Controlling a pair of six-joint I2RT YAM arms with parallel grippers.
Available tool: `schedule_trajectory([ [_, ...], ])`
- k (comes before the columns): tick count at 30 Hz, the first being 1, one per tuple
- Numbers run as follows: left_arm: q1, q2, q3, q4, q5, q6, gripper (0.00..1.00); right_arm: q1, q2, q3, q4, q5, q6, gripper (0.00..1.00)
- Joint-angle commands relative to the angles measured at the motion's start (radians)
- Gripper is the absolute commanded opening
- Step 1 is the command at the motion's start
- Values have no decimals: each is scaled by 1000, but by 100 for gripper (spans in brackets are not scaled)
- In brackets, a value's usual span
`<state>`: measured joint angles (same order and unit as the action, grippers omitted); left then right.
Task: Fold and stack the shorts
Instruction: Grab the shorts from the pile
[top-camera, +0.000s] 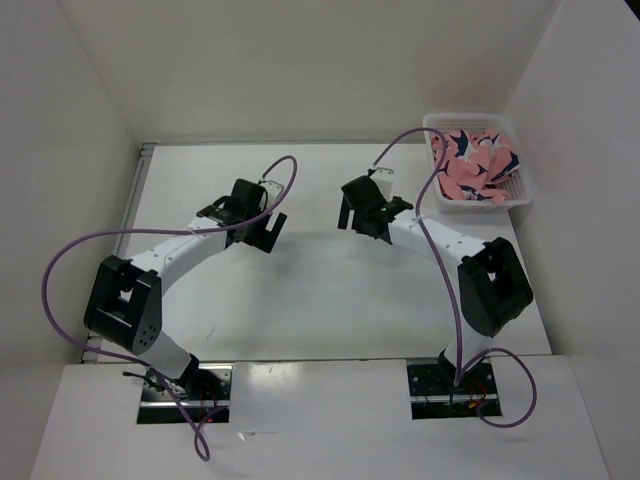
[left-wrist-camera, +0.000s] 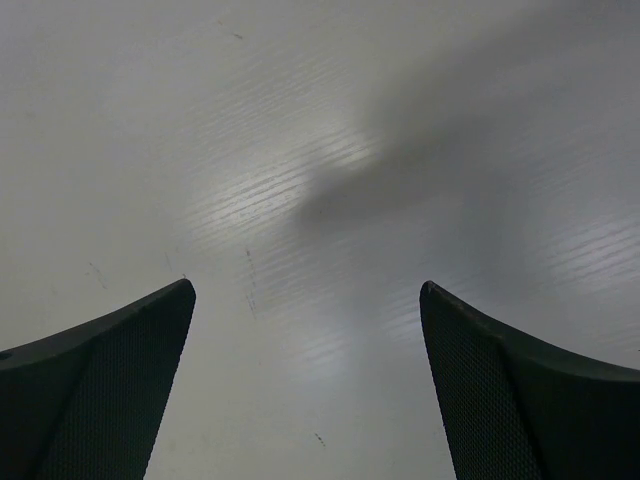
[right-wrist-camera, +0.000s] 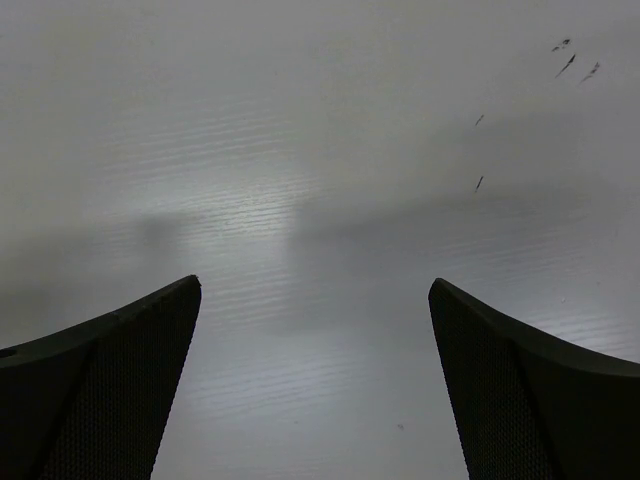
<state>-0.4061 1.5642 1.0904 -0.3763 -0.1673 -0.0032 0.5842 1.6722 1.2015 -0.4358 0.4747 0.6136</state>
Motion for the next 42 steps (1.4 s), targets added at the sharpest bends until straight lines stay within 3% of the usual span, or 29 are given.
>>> schedule_trajectory([
  [1,7,-4,-4,30,31,3,100,-14,-31,-11,22,34,21,100],
  [9,7,-4,5,30,31,3,100,-35,-109,-33,72,99,31,100],
  [13,7,-13,14,30,41,3,100,-44,-127,-33,147,166,-70,100],
  [15,7,-13,23,30,66,3,100,-96,-137,33,163,109,-87,100],
  [21,7,-67,42,10,107,3,100,-432,-86,237,186,-79,-37,100],
  [25,27,-79,65,19,158,3,100,-614,44,426,151,-131,-17,100],
  [33,46,-79,86,30,192,3,100,-742,462,840,8,-260,-29,100],
  [39,46,-69,108,30,192,3,100,-756,535,882,32,-378,15,85],
  [40,46,-69,108,30,192,3,100,-756,517,851,63,-387,26,81],
  [41,46,-69,98,30,192,3,100,-756,506,833,77,-377,26,68],
  [42,46,-69,98,30,192,3,100,-756,494,798,91,-377,35,61],
])
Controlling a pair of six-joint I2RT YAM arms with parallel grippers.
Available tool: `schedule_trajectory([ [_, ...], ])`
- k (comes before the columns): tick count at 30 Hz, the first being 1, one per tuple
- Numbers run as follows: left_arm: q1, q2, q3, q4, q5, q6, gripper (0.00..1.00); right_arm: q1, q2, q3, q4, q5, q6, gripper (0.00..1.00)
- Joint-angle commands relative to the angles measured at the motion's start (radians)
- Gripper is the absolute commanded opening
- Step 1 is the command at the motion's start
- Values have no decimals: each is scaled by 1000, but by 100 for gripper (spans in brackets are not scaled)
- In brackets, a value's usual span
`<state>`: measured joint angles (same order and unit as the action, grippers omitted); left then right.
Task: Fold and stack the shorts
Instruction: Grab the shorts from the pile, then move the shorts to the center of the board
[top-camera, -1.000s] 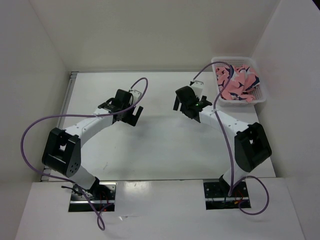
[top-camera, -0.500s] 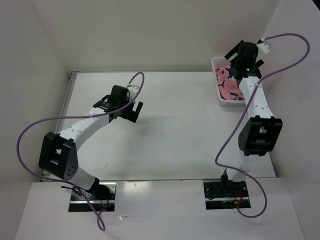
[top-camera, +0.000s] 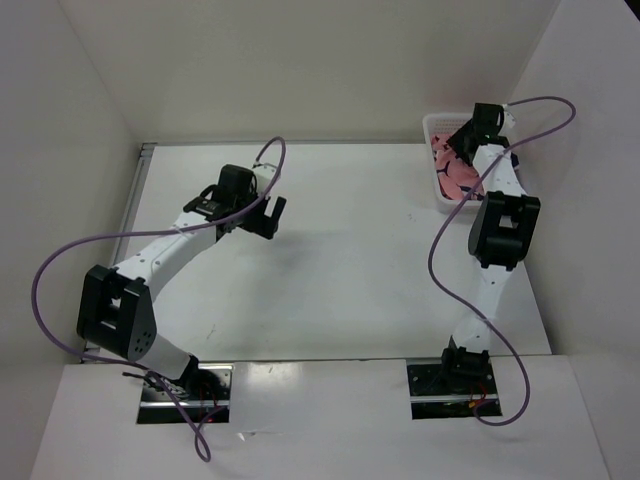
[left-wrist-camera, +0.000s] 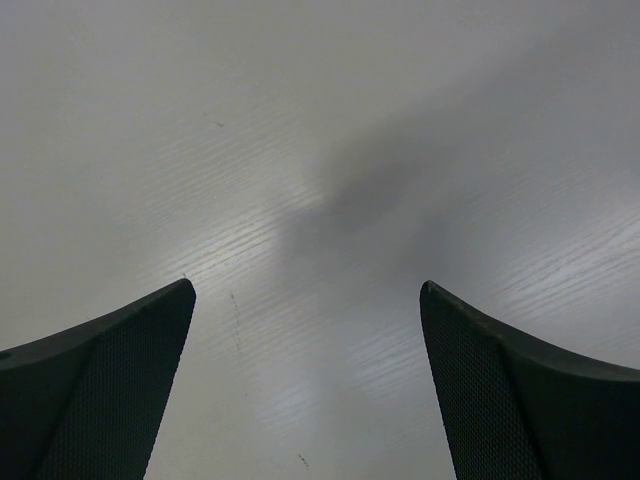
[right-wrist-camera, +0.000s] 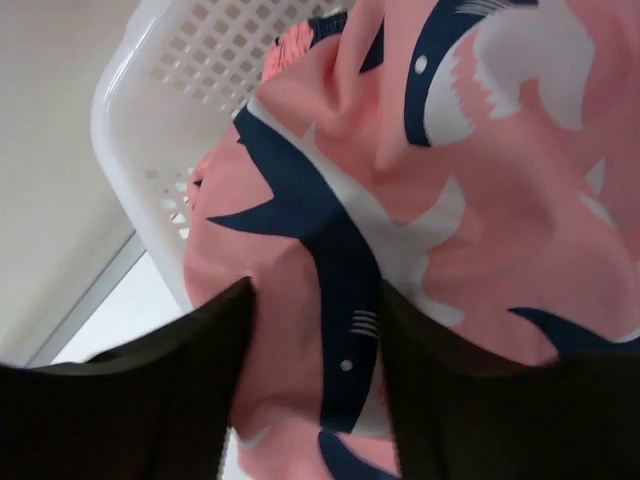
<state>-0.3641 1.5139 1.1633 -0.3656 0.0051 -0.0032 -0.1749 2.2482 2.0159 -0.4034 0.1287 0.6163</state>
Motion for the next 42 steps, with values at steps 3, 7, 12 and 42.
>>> schedule_trajectory([
  [3,4,-27,3,28,19,3,100,-6,-114,-49,78,-21,42,27],
  [7,13,-37,3,28,19,3,100,-17,-143,-75,78,-30,51,0],
  [12,13,-58,-8,28,29,3,100,-17,-317,-141,140,-31,60,0],
  [42,401,-402,142,-122,94,3,100,434,-733,-460,223,-340,-46,42],
])
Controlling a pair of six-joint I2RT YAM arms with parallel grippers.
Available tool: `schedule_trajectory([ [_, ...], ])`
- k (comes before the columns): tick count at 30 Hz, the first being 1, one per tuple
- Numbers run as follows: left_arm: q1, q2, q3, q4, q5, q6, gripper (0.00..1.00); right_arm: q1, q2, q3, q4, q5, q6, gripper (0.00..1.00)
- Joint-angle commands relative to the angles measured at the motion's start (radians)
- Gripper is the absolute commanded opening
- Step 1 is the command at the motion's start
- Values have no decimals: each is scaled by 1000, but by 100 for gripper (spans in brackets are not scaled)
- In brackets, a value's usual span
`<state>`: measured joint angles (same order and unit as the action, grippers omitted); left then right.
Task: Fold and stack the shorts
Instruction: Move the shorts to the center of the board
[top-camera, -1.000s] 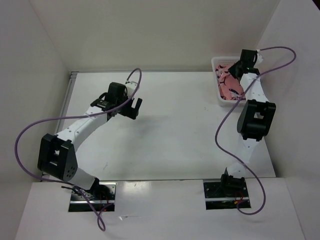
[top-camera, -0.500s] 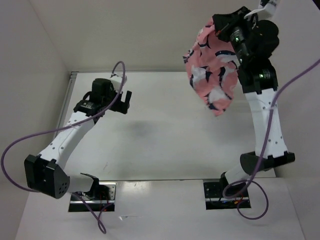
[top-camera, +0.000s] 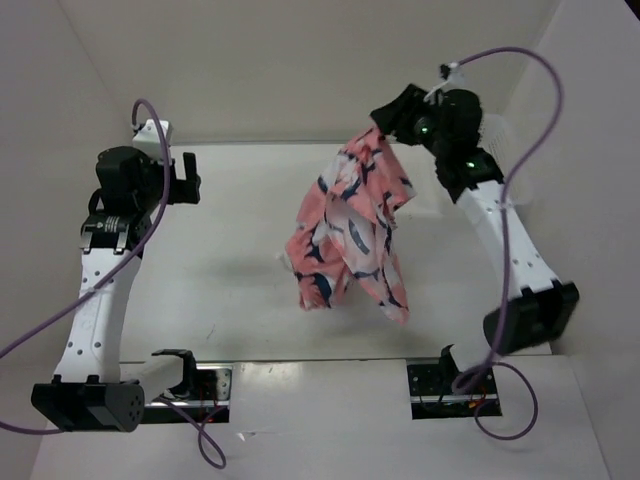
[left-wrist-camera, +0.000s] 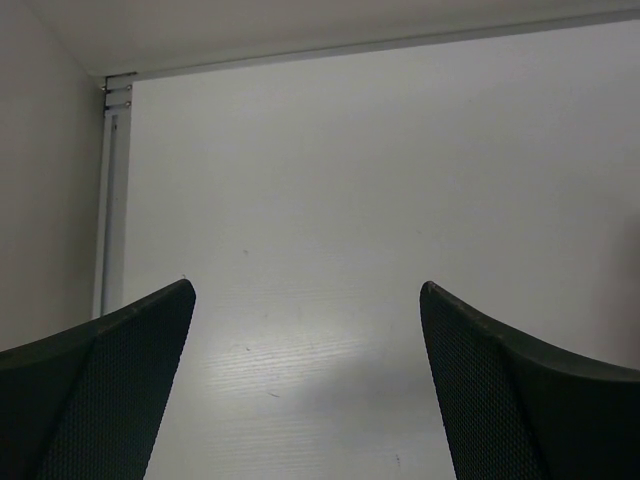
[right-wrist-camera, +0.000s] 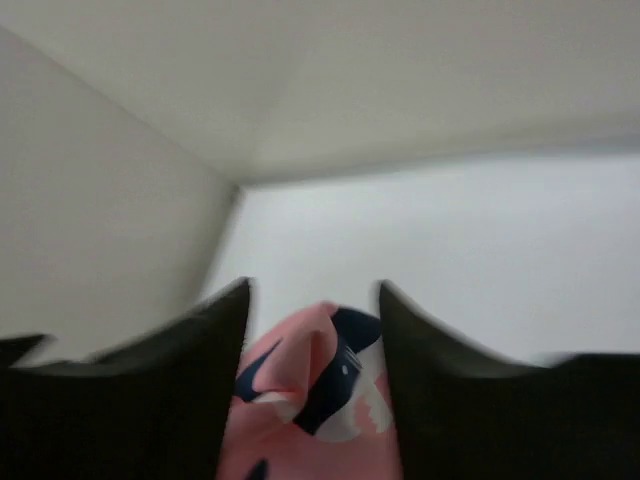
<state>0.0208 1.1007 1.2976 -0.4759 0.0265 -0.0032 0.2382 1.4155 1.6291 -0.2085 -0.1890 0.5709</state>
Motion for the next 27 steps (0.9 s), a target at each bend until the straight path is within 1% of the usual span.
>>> schedule_trajectory([
  [1,25,21,-18,0,88,3,100,21,182,-57,-33,-23,-35,70],
  [2,25,36,-18,9,117,3,100,32,219,-32,-75,2,-49,99],
  [3,25,47,-32,10,137,3,100,45,244,1,-106,20,-61,99],
  [4,25,56,-43,25,162,3,100,55,244,2,-124,46,-71,99],
  [5,25,67,-56,34,205,3,100,64,212,-20,-106,116,-71,99],
  [7,15,67,-110,68,249,3,100,84,133,-127,-65,187,-52,99],
  [8,-4,67,-129,68,277,3,100,84,55,-193,-55,228,-39,99],
  [9,-16,67,-167,82,291,3,100,84,21,-224,-55,243,-39,99],
  [10,-25,67,-190,94,291,3,100,119,-15,-259,-64,256,-29,99],
  [11,-41,67,-211,94,309,3,100,145,-76,-334,-65,273,-29,99],
  [12,-41,67,-254,105,347,3,100,206,-101,-368,-80,316,-38,99],
  [13,-56,67,-274,118,374,3,100,235,-122,-400,-92,328,-39,99],
  [14,-82,80,-291,118,397,3,100,262,-157,-467,-101,329,-22,99],
  [15,-97,99,-311,128,453,3,100,289,-176,-500,-112,341,-5,99],
  [16,-120,111,-331,128,479,3,100,350,-193,-532,-123,341,9,99],
  [17,-177,128,-360,141,499,3,100,387,-226,-585,-123,350,39,99],
  [18,-211,157,-371,141,510,3,100,424,-240,-607,-144,364,58,99],
  [19,-243,169,-380,141,492,3,100,458,-250,-626,-156,375,75,99],
  [20,-298,178,-412,176,477,3,100,522,-269,-659,-179,375,110,99],
  [23,-390,201,-455,264,457,3,100,647,-299,-732,-210,375,183,99],
  [25,-418,232,-455,289,431,3,100,703,-308,-779,-219,359,214,99],
  [26,-432,270,-455,322,431,3,100,761,-308,-793,-220,349,243,99],
  [27,-462,290,-455,341,422,3,100,792,-297,-805,-220,349,263,99],
])
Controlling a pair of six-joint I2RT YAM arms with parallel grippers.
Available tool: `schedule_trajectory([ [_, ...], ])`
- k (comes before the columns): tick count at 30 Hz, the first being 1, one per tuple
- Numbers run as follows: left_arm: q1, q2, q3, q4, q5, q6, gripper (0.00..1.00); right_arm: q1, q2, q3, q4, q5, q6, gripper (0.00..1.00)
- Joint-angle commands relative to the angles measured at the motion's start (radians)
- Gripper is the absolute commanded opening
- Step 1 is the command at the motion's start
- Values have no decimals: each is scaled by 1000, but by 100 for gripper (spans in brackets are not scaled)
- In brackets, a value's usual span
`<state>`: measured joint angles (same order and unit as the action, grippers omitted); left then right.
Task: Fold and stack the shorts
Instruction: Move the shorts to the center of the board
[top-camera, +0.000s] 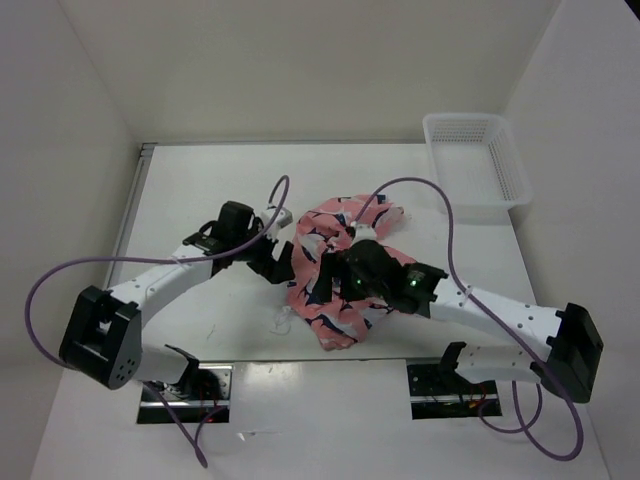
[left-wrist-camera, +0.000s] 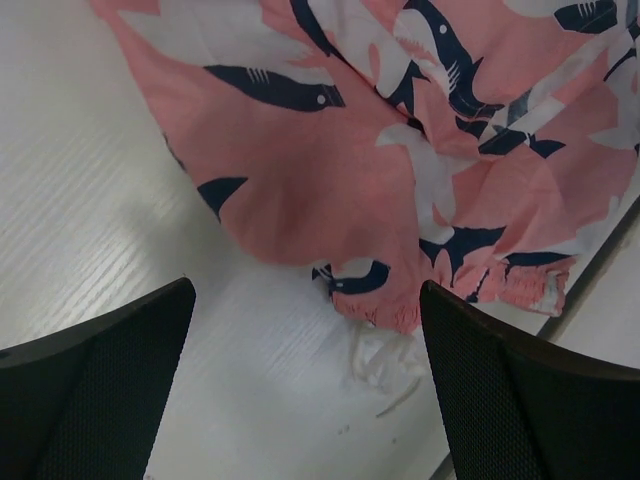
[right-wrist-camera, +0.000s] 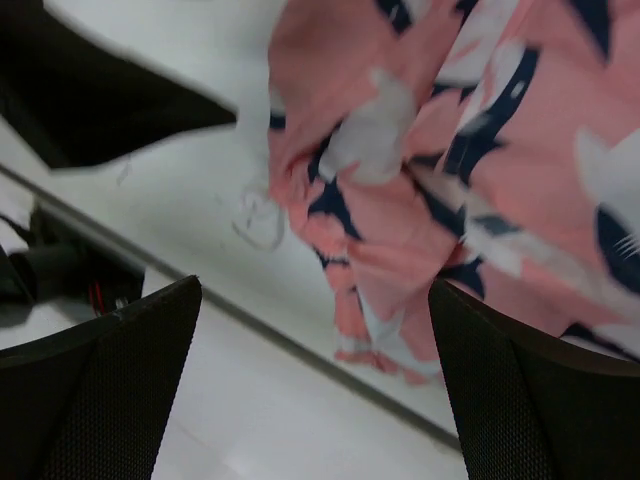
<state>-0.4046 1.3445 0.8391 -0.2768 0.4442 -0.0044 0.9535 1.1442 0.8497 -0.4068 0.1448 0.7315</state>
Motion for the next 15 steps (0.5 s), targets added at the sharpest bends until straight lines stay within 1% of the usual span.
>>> schedule_trajectory([
  [1,-48,65,14,178,-7,4,100,114,-8,-46,-21,15,126,99],
  [2,-59,105,14,200,-7,4,100,186,3,-55,-21,33,146,99],
  [4,-69,145,26,240,-16,4,100,241,40,-64,-30,53,210,99],
  [5,-79,177,37,255,-16,4,100,289,49,-81,-30,64,230,99],
  [6,-79,192,37,269,-16,4,100,313,67,-99,-30,64,268,99],
  [9,-79,240,46,304,-16,4,100,379,118,-112,2,99,315,99],
  [10,-79,251,57,317,-16,4,100,392,168,-112,20,114,334,99],
  [12,-79,260,57,332,-25,4,97,413,228,-103,29,174,376,95],
  [13,-79,260,57,341,-25,4,94,413,286,-103,29,197,391,91],
  [14,-79,260,57,341,-25,4,93,413,313,-91,29,249,410,83],
  [15,-79,269,57,341,-25,4,89,413,336,-78,42,277,422,79],
])
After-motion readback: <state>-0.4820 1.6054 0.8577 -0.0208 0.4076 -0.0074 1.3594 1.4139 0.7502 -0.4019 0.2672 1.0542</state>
